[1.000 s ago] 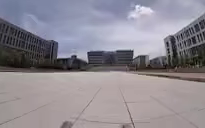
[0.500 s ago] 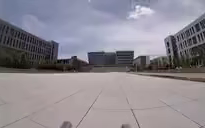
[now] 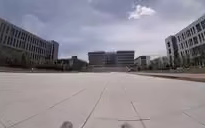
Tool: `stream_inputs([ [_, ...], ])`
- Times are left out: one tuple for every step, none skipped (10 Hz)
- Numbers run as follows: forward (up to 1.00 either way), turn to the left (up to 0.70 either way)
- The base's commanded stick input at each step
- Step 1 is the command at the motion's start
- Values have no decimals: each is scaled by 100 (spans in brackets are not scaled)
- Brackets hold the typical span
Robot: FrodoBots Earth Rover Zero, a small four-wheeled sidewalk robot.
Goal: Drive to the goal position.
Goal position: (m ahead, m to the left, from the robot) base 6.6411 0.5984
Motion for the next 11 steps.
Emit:
stream_inputs([
  [70,0],
  [70,0],
  [70,0],
  [70,-31],
  [70,-32],
  [70,-33],
  [70,-1],
  [70,0],
  [70,0],
  [70,0],
  [70,0],
])
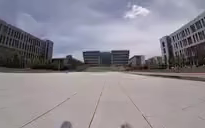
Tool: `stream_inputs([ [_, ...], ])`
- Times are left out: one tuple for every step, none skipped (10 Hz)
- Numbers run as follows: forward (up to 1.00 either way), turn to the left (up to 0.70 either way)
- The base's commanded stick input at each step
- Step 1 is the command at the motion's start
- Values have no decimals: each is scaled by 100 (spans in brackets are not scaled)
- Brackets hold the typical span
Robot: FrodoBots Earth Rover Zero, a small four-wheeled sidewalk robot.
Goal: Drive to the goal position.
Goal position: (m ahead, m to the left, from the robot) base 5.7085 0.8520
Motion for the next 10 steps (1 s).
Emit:
stream_inputs([
  [70,0],
  [70,0],
  [70,0],
  [70,0],
  [70,0],
  [70,0],
  [70,0],
  [70,0],
  [70,0],
  [70,0],
])
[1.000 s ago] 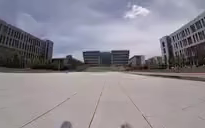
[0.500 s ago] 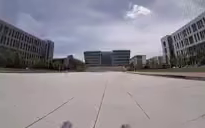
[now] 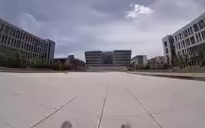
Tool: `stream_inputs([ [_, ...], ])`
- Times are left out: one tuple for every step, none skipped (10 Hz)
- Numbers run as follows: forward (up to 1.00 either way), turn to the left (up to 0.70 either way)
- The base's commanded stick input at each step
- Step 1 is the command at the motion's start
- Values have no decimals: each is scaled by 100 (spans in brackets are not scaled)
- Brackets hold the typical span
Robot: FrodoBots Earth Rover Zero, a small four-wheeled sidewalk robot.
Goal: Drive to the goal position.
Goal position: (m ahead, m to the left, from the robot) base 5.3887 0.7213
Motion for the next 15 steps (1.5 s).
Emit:
stream_inputs([
  [70,0],
  [70,0],
  [70,0],
  [70,0],
  [70,0],
  [70,26],
  [70,18],
  [70,6],
  [70,2],
  [70,0],
  [70,0],
  [70,0],
  [70,0],
  [70,0],
  [70,0],
])
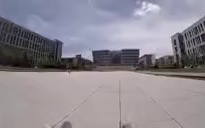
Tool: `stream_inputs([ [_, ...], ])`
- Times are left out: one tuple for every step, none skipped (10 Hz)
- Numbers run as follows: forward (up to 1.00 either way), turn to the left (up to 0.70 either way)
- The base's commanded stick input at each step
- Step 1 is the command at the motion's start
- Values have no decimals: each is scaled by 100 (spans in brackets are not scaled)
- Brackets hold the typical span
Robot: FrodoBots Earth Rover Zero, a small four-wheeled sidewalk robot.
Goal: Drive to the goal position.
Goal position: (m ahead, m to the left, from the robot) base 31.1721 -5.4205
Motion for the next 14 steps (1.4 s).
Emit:
stream_inputs([
  [70,0],
  [70,0],
  [70,0],
  [70,0],
  [70,0],
  [70,0],
  [70,0],
  [70,0],
  [70,2],
  [70,8],
  [70,17],
  [70,25],
  [70,34],
  [70,18],
])
